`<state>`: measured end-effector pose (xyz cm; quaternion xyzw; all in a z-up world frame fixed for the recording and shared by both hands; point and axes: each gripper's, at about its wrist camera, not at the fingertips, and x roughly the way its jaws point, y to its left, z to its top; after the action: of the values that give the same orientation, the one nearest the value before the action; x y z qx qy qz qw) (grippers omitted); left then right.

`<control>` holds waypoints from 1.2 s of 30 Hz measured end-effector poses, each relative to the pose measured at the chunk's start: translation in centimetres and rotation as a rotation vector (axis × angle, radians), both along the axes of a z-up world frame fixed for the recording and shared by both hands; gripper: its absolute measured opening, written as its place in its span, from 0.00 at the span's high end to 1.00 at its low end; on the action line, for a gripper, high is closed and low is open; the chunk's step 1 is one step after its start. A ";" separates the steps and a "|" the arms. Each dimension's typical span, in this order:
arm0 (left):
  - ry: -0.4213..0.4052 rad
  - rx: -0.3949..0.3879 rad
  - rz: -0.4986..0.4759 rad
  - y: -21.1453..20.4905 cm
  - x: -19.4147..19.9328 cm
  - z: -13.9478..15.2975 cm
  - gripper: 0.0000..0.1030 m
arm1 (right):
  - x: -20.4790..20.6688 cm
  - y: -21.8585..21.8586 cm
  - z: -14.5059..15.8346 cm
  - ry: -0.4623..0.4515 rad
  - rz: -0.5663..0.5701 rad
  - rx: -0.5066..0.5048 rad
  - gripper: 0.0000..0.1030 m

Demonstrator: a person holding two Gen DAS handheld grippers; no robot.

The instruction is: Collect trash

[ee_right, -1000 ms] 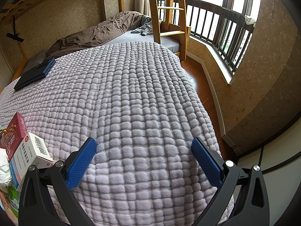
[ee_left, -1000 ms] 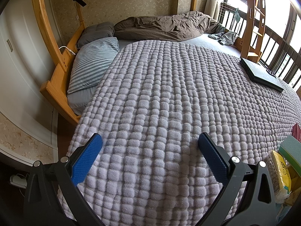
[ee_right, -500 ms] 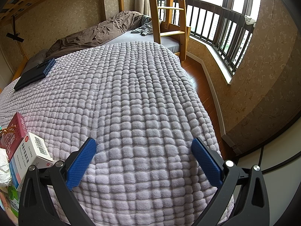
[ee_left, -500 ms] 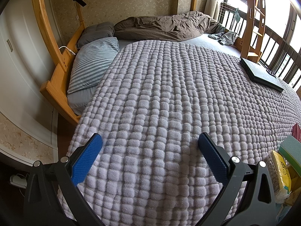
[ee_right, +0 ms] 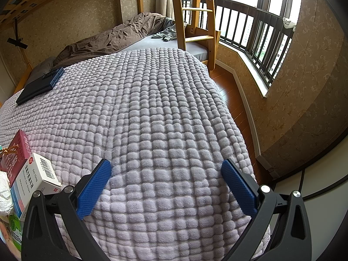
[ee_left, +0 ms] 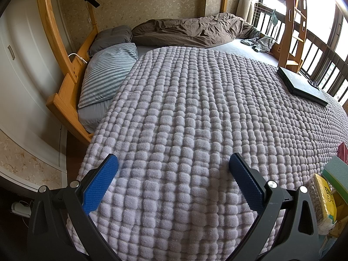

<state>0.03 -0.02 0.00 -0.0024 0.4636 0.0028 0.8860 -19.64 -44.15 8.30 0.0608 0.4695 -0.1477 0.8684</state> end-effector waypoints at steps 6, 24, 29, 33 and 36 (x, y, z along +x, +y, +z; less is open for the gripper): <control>0.000 0.000 0.000 0.0 0.0 0.0 0.01 | 0.0 0.0 0.0 0.000 -0.001 0.000 0.03; -0.086 -0.089 -0.072 0.2 -3.6 4.5 0.01 | -1.7 2.9 4.4 -0.085 0.068 -0.045 0.04; -0.089 -0.154 -0.464 -3.1 -10.2 6.8 0.01 | -4.1 7.4 6.3 -0.123 0.313 0.004 0.04; -0.047 -0.080 -0.657 -6.4 -13.1 6.3 0.01 | -4.4 10.6 6.1 -0.085 0.462 -0.049 0.04; -0.009 -0.025 -0.727 -8.6 -13.6 4.8 0.01 | -3.3 11.5 5.1 -0.054 0.485 -0.072 0.04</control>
<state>-13.61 -8.66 4.84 0.1519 0.4304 -0.3180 0.8310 -22.98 -32.66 13.38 -0.0806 0.4414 0.0504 0.8922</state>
